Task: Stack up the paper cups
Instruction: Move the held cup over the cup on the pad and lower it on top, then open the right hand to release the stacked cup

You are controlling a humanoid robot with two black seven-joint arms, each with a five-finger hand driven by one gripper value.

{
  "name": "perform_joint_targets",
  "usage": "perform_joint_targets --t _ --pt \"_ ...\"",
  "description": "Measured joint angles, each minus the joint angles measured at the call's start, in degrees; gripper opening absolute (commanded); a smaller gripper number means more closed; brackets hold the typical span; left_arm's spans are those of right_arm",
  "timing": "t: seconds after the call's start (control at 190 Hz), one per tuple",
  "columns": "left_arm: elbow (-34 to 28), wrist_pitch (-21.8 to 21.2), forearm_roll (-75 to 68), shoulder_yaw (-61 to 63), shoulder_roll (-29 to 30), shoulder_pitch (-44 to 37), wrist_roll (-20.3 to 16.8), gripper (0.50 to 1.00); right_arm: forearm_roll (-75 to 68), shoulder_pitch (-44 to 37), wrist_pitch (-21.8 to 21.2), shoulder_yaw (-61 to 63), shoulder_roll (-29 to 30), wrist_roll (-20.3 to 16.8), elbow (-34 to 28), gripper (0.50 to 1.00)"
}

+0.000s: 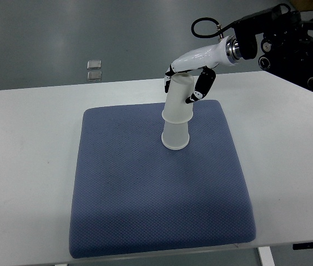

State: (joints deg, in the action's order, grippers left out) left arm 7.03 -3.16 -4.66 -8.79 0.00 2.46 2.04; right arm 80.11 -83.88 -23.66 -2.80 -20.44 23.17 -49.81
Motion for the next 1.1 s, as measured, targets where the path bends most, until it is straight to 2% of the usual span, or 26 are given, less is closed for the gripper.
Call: perform_joint_targets --t 0.542,0.642,0.689,0.726,0.826,0.884,1.1 --pt "0.00 0.00 0.00 0.00 0.00 0.00 -0.03 1.000 1.18 3.95 5.67 -0.38 1.10 -0.31 2.29 0.607" --pt "0.00 0.00 0.00 0.00 0.00 0.00 -0.03 1.000 1.18 4.46 6.32 -0.38 1.17 -0.32 2.35 0.666" --pt "0.00 0.00 0.00 0.00 0.00 0.00 -0.03 1.000 1.14 4.59 6.47 -0.38 1.18 -0.32 2.35 0.737" --pt "0.00 0.00 0.00 0.00 0.00 0.00 -0.03 1.000 1.03 4.64 6.51 -0.38 1.19 -0.32 2.36 0.770" --pt "0.00 0.00 0.00 0.00 0.00 0.00 -0.03 1.000 0.55 4.76 6.52 -0.24 1.19 -0.32 2.35 0.803" --pt "0.00 0.00 0.00 0.00 0.00 0.00 -0.03 1.000 0.36 4.86 6.51 -0.20 1.19 -0.32 2.35 0.897" --pt "0.00 0.00 0.00 0.00 0.00 0.00 -0.03 1.000 0.17 5.26 6.31 -0.18 1.27 -0.32 2.27 0.901"
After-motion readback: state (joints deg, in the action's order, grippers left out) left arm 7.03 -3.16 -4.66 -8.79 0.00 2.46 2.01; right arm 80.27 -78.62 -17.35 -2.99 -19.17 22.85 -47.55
